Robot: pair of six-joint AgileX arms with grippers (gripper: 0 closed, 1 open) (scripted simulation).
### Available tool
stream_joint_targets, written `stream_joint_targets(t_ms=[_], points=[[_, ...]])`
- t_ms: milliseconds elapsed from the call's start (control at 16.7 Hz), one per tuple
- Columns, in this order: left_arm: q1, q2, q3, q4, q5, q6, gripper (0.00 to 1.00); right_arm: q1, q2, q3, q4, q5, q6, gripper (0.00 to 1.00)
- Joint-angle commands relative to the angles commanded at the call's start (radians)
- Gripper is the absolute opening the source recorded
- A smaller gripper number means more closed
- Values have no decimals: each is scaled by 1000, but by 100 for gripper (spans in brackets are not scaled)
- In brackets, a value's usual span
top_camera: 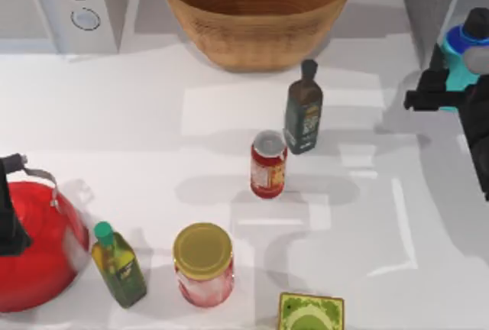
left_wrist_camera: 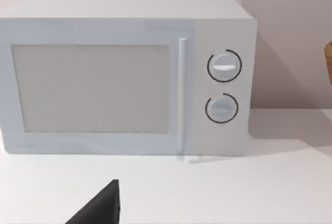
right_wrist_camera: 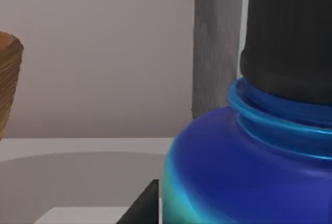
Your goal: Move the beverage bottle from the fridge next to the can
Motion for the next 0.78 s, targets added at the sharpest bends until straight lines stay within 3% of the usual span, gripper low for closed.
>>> stream_joint_targets(t_ms=[180, 360, 540, 780], points=[[0, 0, 0, 0, 0, 0, 100, 224, 24, -78, 100, 229, -1, 0], [0, 0, 0, 0, 0, 0, 100, 379, 32, -142, 173, 385, -3, 0], [0, 0, 0, 0, 0, 0, 100, 440, 28, -174, 203, 446, -3, 0], [0, 0, 0, 0, 0, 0, 100, 437, 29, -170, 200, 443, -1, 0]])
